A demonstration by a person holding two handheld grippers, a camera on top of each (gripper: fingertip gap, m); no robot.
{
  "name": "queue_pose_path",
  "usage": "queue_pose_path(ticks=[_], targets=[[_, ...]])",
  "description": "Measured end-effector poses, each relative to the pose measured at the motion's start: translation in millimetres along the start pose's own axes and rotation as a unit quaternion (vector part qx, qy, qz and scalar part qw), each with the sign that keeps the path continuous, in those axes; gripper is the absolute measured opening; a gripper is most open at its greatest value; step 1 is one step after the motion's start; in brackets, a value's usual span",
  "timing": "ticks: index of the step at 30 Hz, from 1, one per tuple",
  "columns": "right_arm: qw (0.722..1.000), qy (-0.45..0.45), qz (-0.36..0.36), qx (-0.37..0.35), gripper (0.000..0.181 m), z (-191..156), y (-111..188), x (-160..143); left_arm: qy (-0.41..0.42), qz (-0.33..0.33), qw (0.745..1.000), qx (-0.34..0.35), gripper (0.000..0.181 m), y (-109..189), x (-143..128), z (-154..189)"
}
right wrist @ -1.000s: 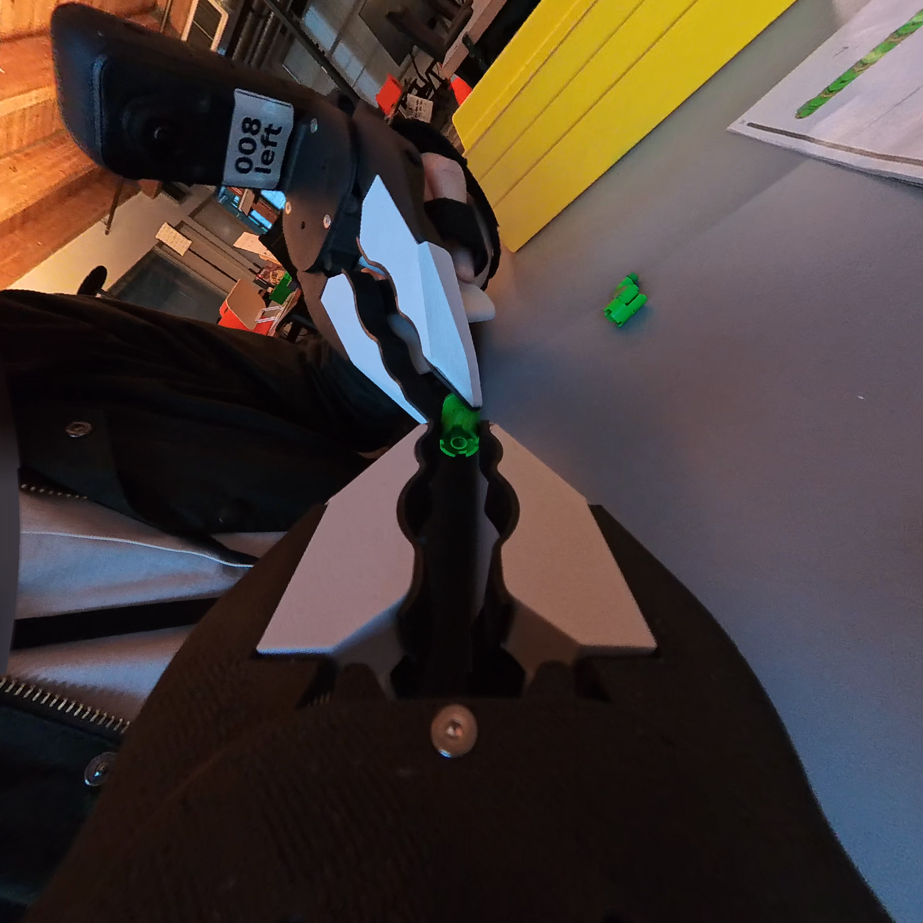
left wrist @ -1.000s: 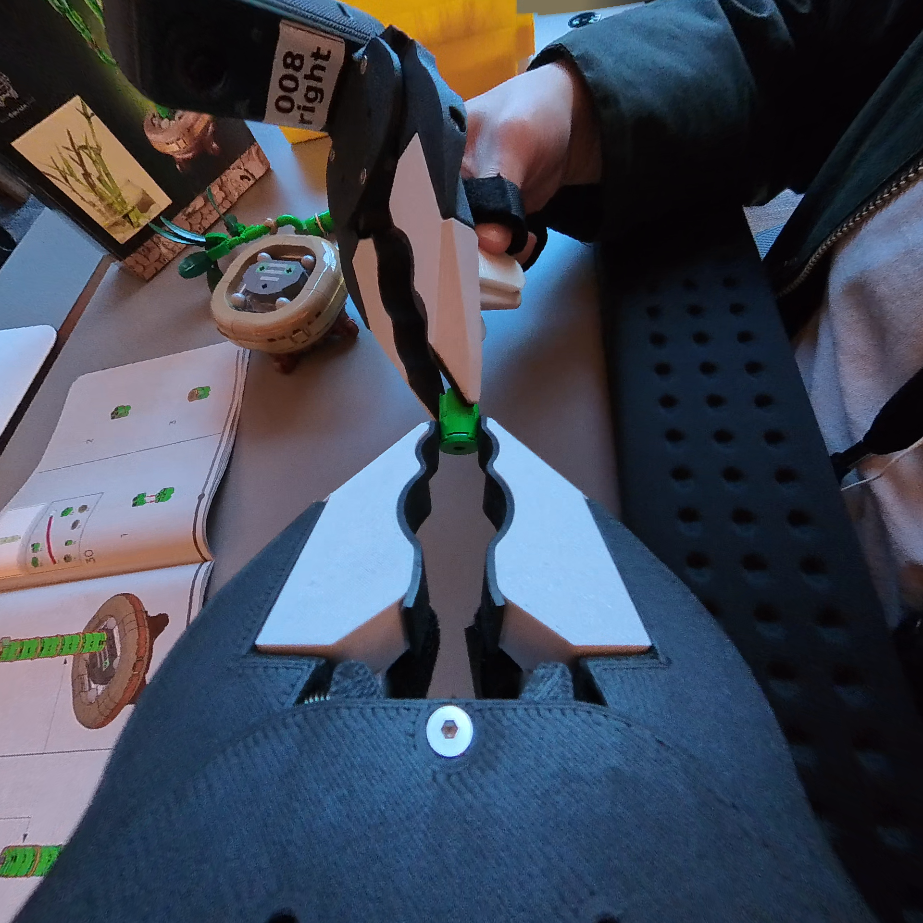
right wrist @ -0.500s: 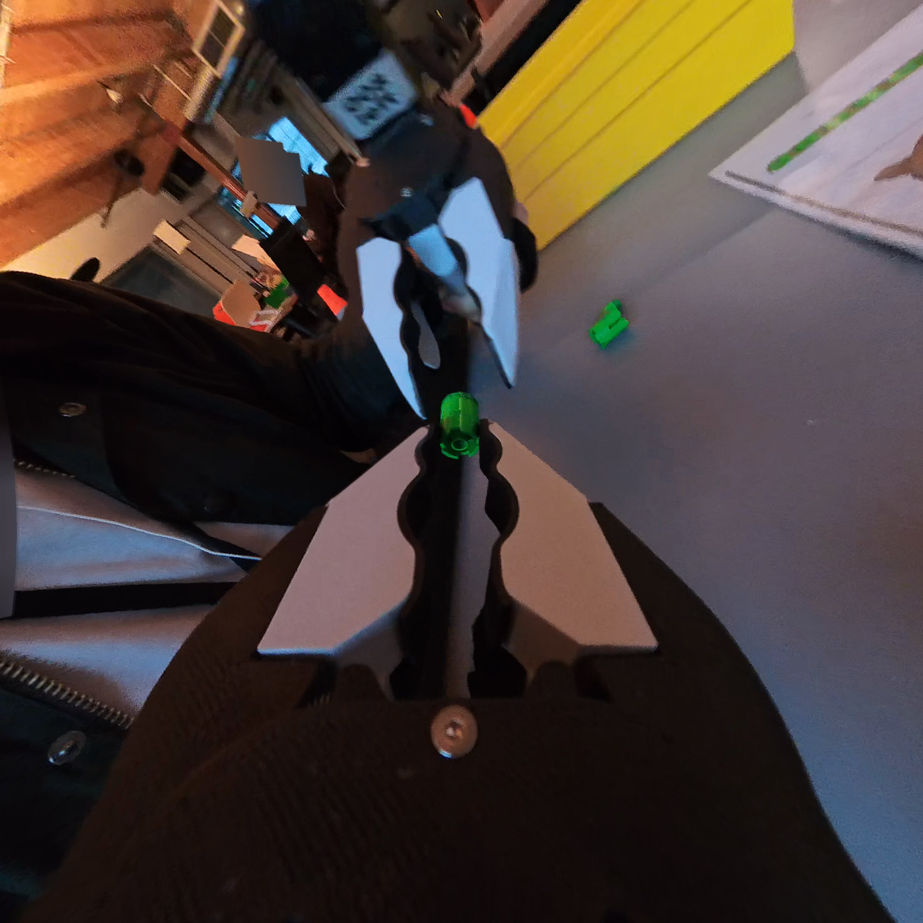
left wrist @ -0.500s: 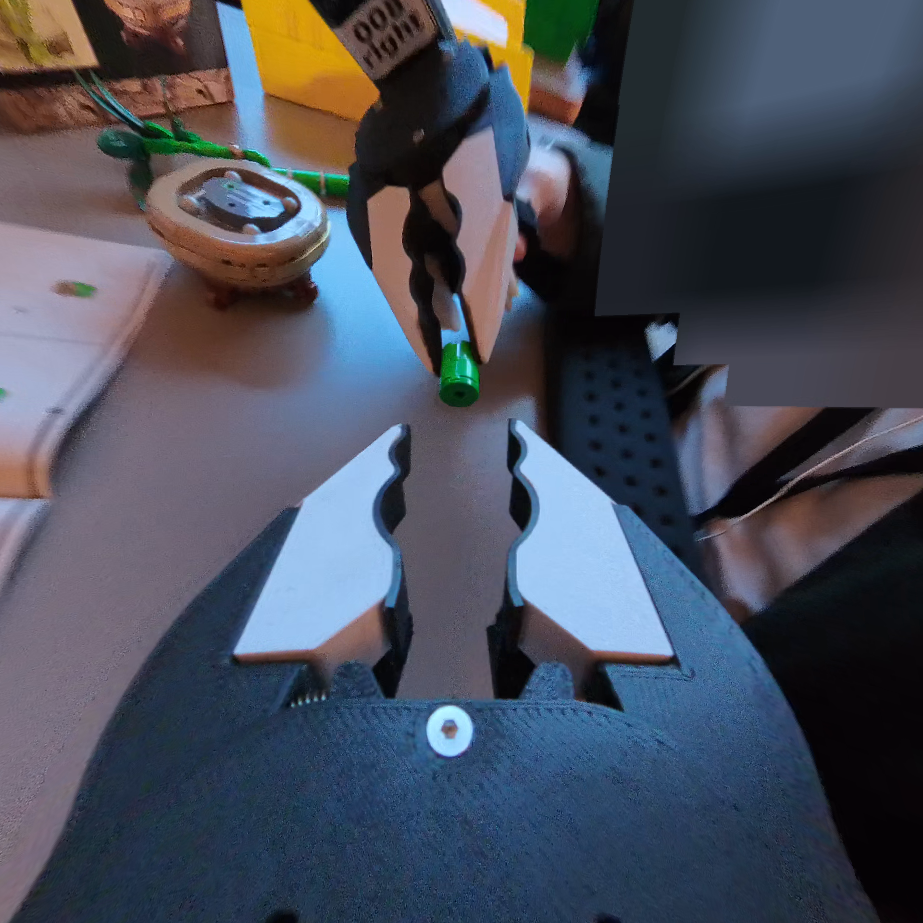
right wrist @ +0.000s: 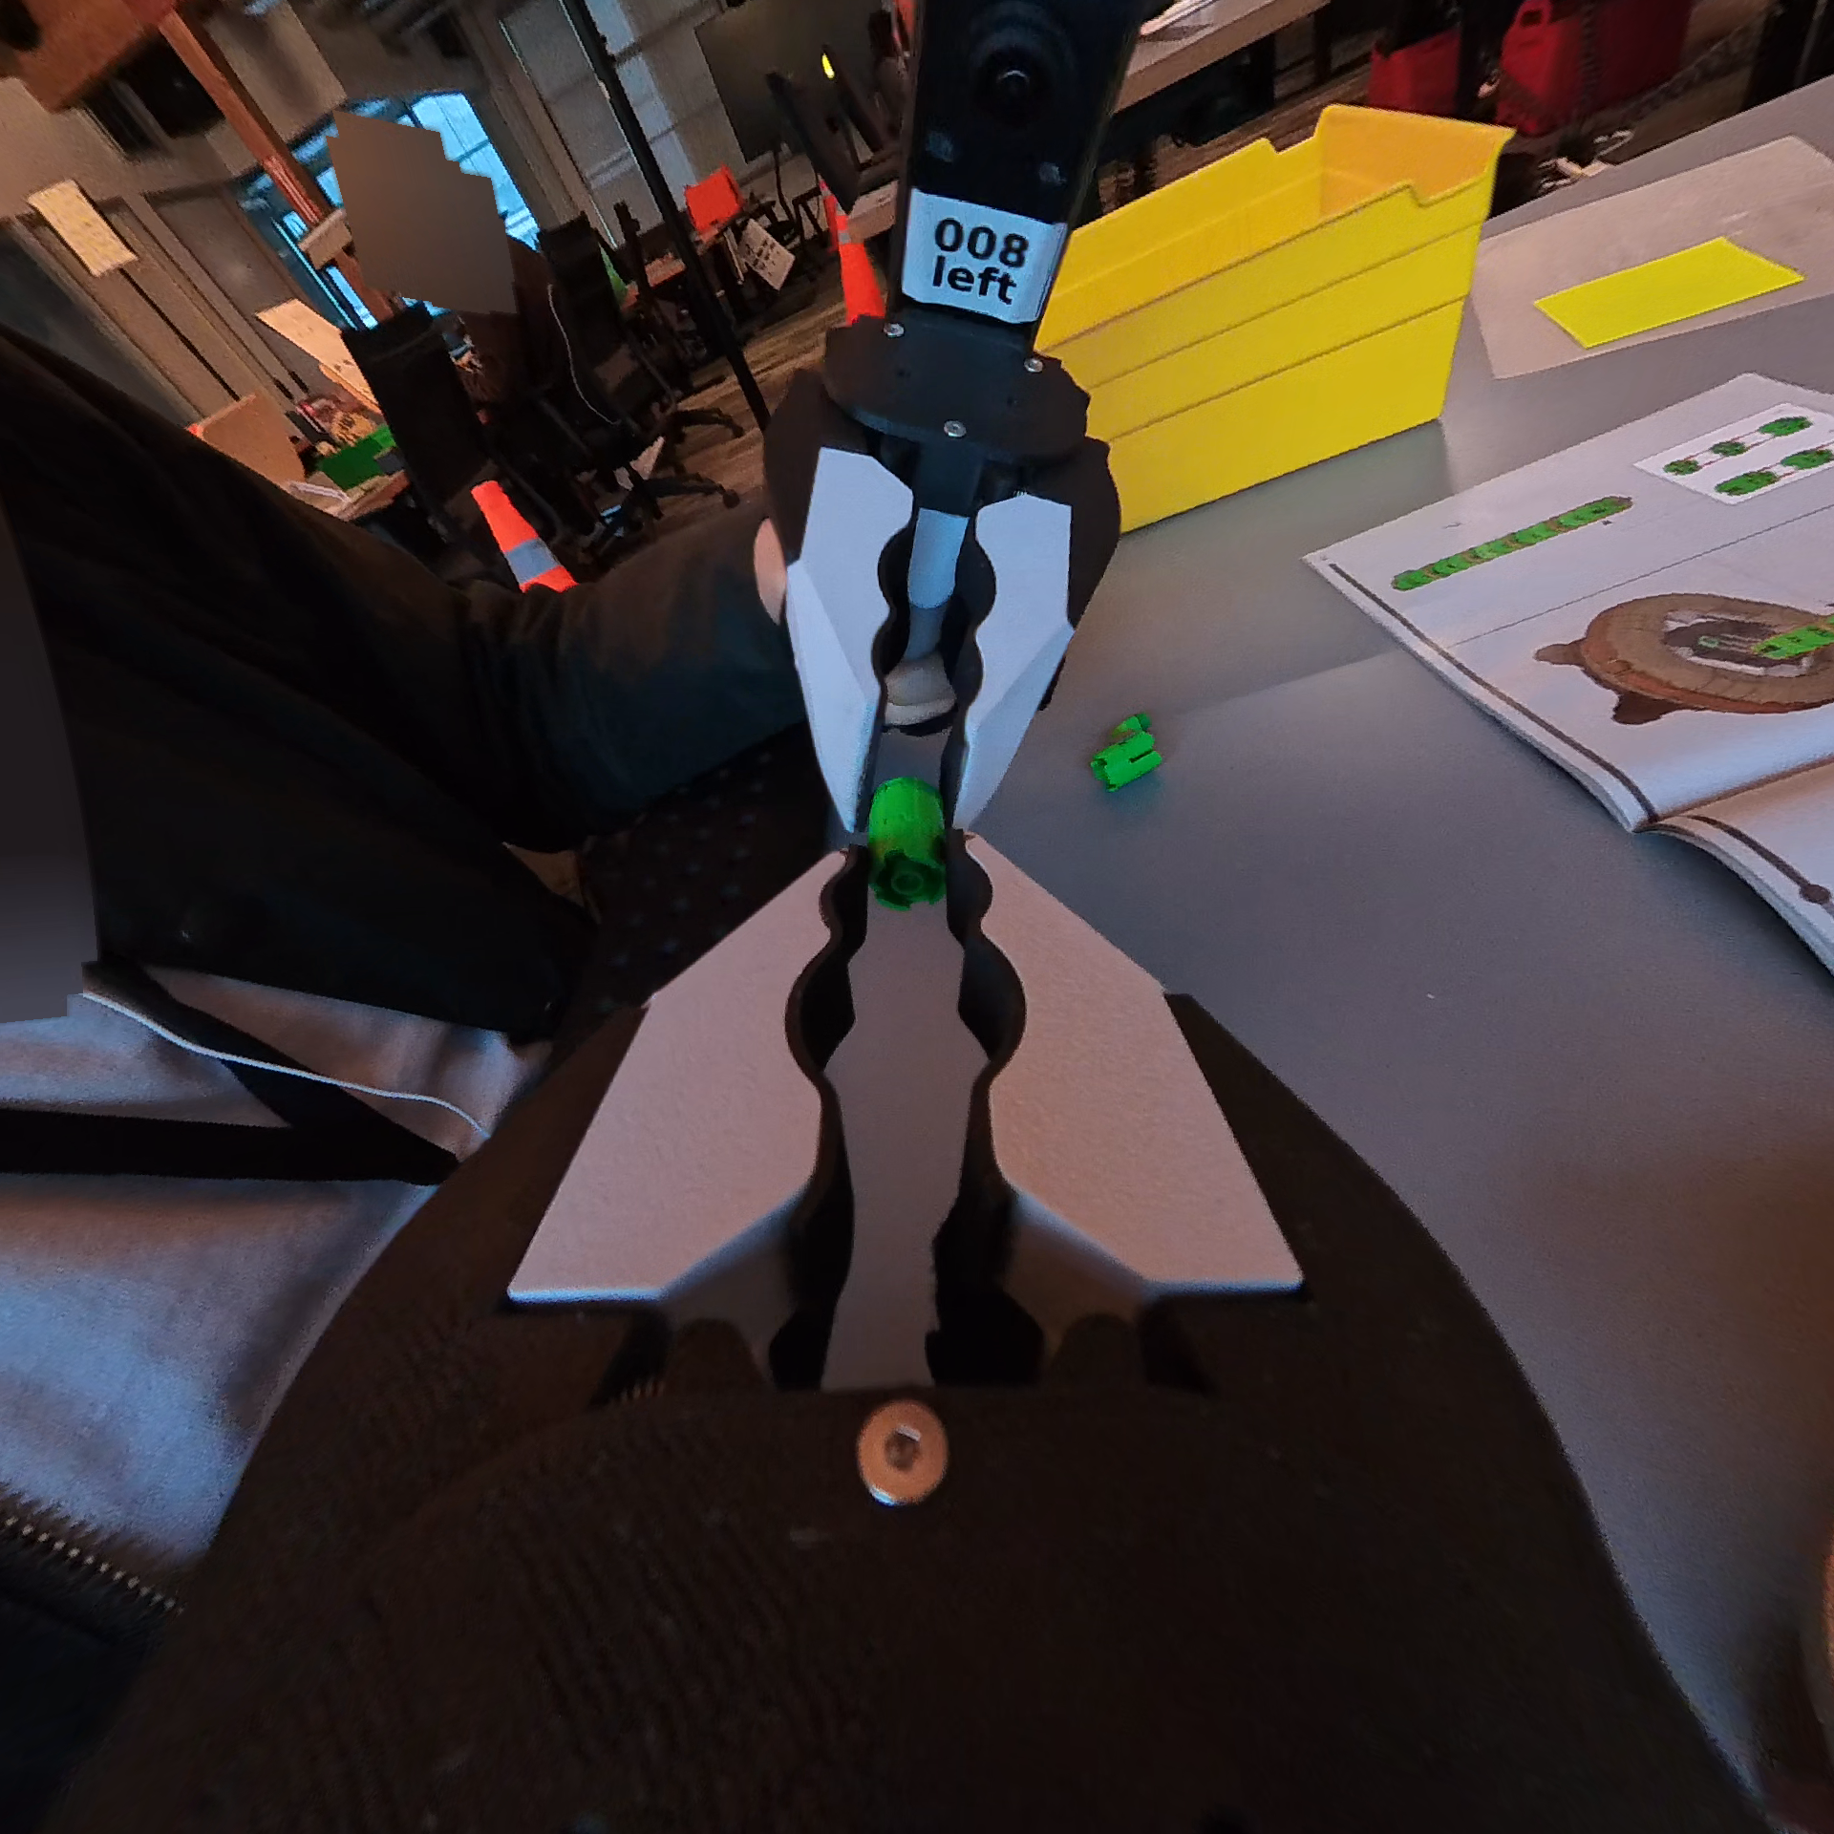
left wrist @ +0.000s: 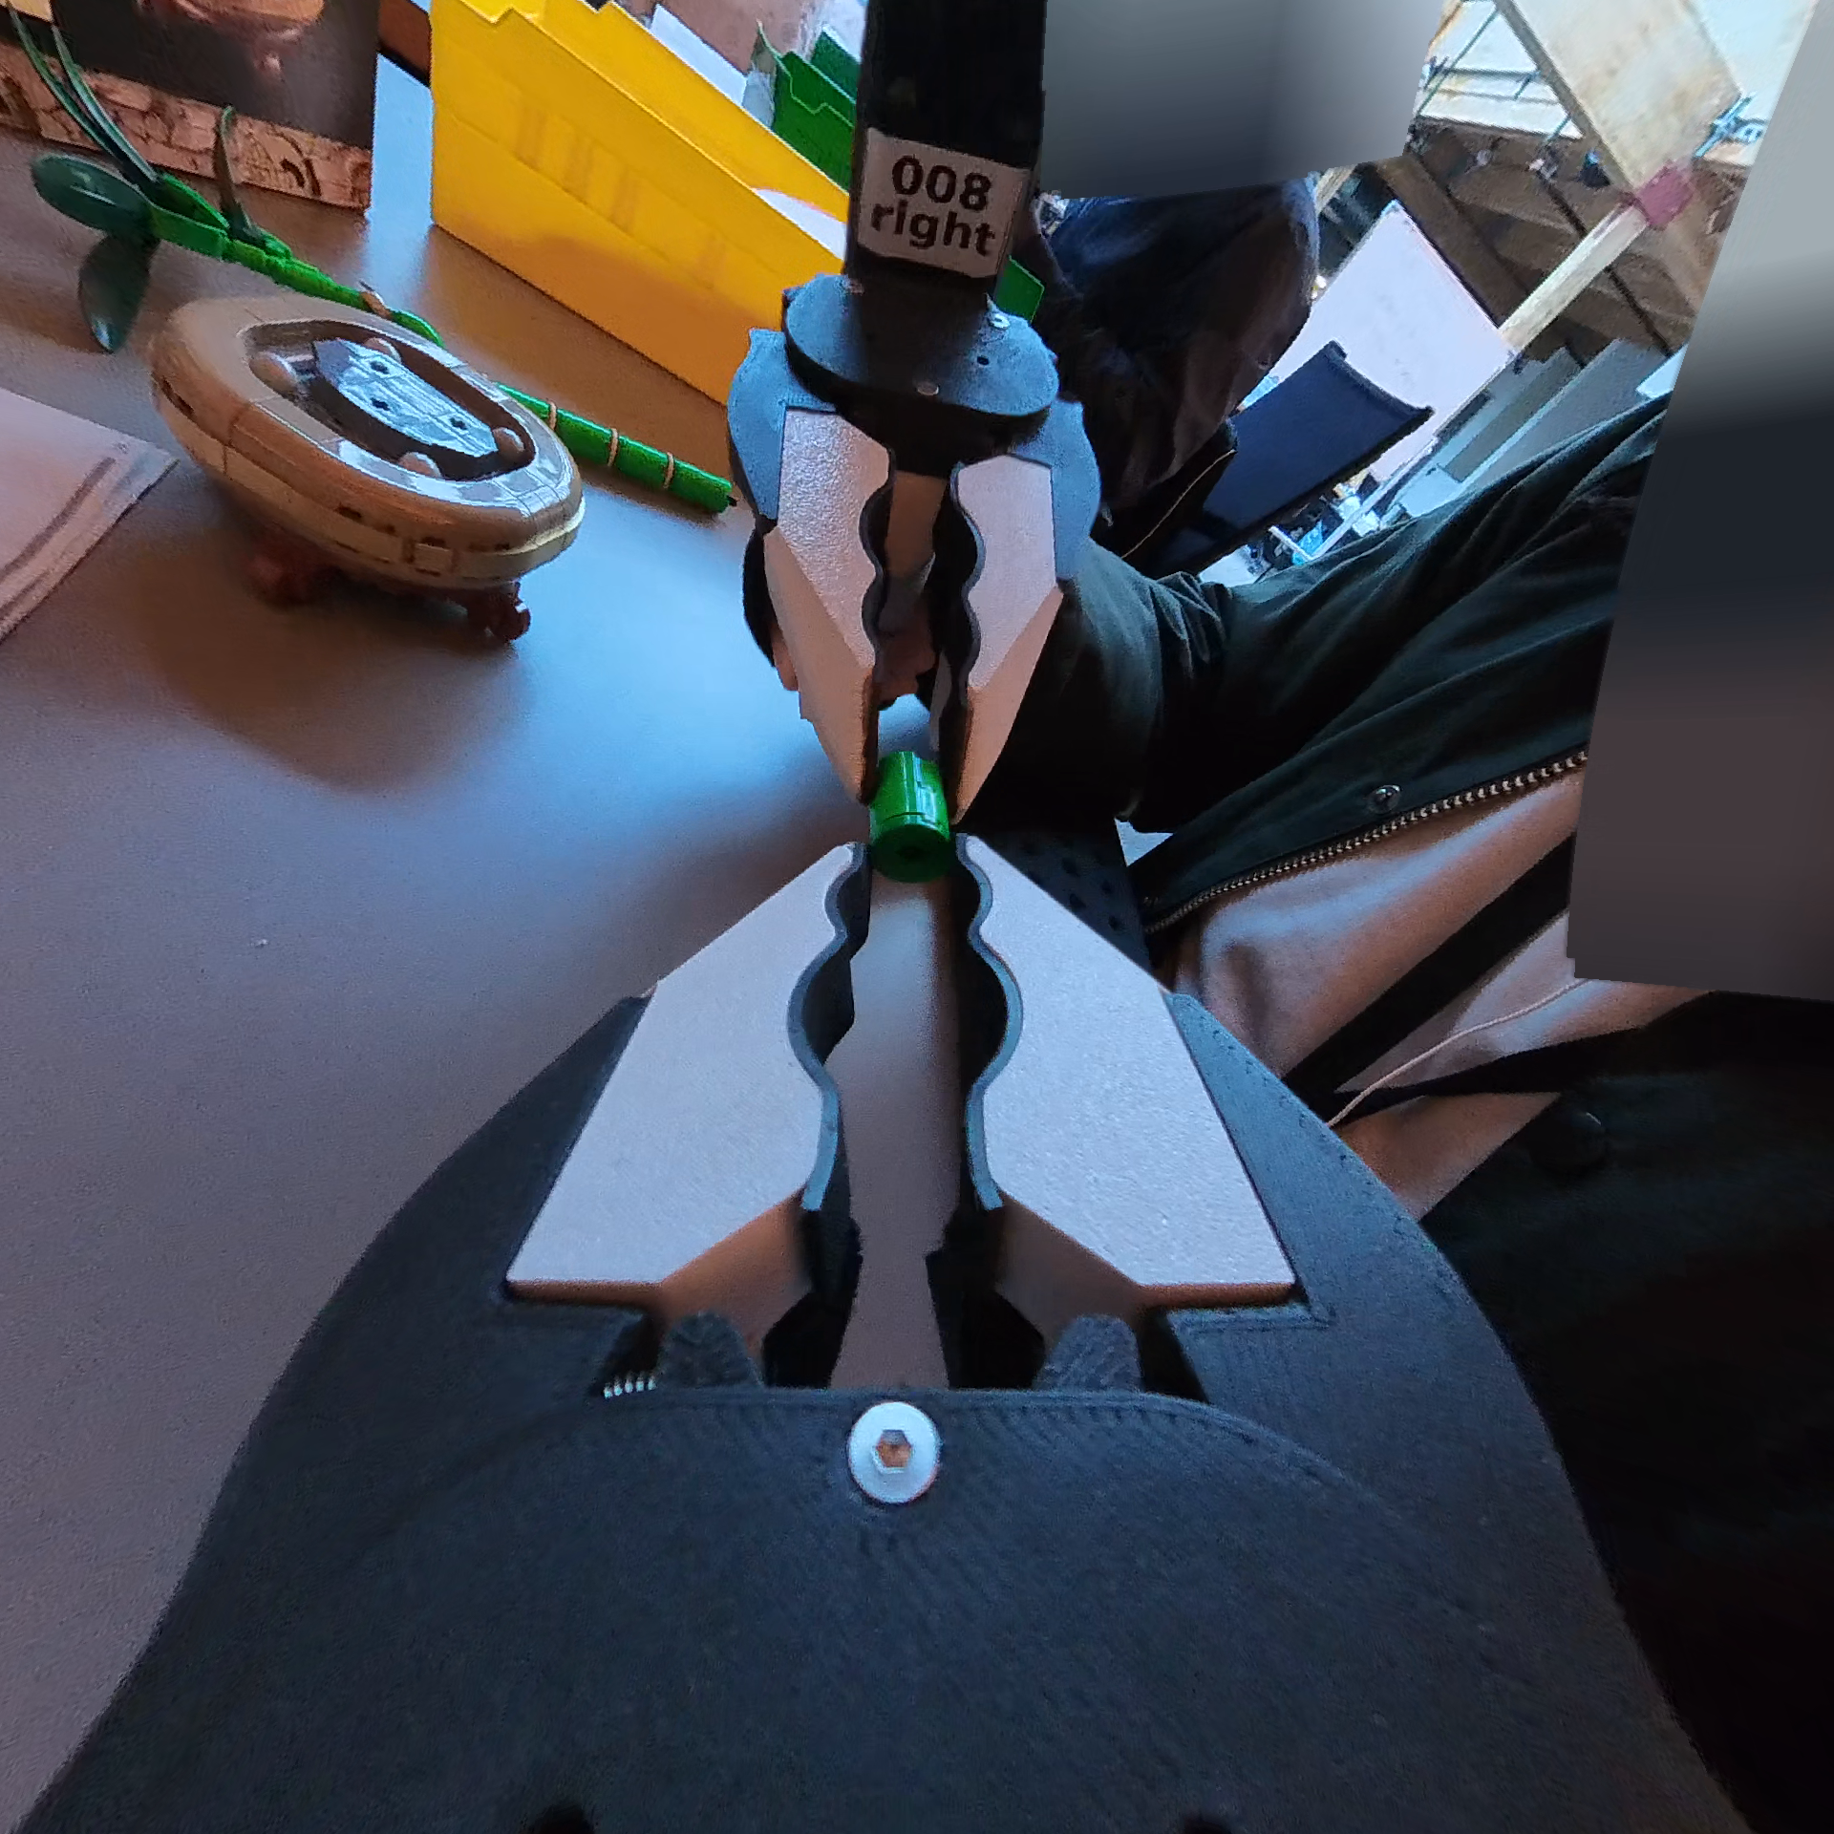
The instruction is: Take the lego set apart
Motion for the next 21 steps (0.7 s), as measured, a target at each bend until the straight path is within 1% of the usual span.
queue_pose_path(ticks=[3,5,9,12,13,14,15,16,17,19,21], targets=[[1.000,0.016,0.001,-0.008,0.015,-0.8,0.6,0.4,0.015,0.013,1.000,-0.008,0.016,1.3,0.1,-1.8],[1.000,0.012,0.002,-0.008,0.015,-0.6,0.6,0.6,0.016,0.016,1.000,-0.013,0.014,1.9,0.8,-1.5],[0.999,0.023,0.000,-0.023,0.015,1.4,2.0,1.5,-0.026,0.002,0.999,0.019,0.014,1.5,3.3,-0.7],[0.998,0.050,0.000,-0.030,0.015,-1.3,4.0,3.0,-0.023,-0.006,1.000,0.015,0.014,1.0,4.5,0.9],[0.998,0.055,-0.010,-0.036,0.015,0.1,5.8,1.6,-0.022,-0.011,0.999,0.028,0.014,4.6,4.3,-0.1],[0.996,0.063,-0.020,-0.063,0.015,7.9,11.0,-0.1,-0.027,0.000,0.998,0.056,0.014,16.8,6.2,-2.8],[0.994,0.062,-0.007,-0.090,0.015,16.8,18.7,3.0,-0.030,0.037,0.996,0.070,0.014,33.8,11.4,-2.2],[0.994,0.047,0.017,-0.097,0.015,22.1,26.6,8.8,-0.030,0.079,0.994,0.064,0.014,50.0,17.0,1.6],[0.995,0.028,0.036,-0.089,0.015,24.4,32.7,13.7,-0.034,0.111,0.992,0.057,0.013,62.7,21.3,5.0],[0.996,0.014,0.043,-0.078,0.015,26.4,35.9,15.2,-0.071,0.134,0.987,0.054,0.013,72.8,26.5,12.6],[0.996,0.020,0.039,-0.075,0.015,25.0,31.5,12.7,-0.123,0.132,0.982,0.049,0.014,69.9,31.7,24.5]])
Point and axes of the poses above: each gripper's, where its closed fingertips meet, y back along the fingers, x out of its top, z = x × y across the jaws, the point moved 6 cm from there along y, back along the fingers, and after that the axes turned 14 degrees about -x, right-handed, at the moved point
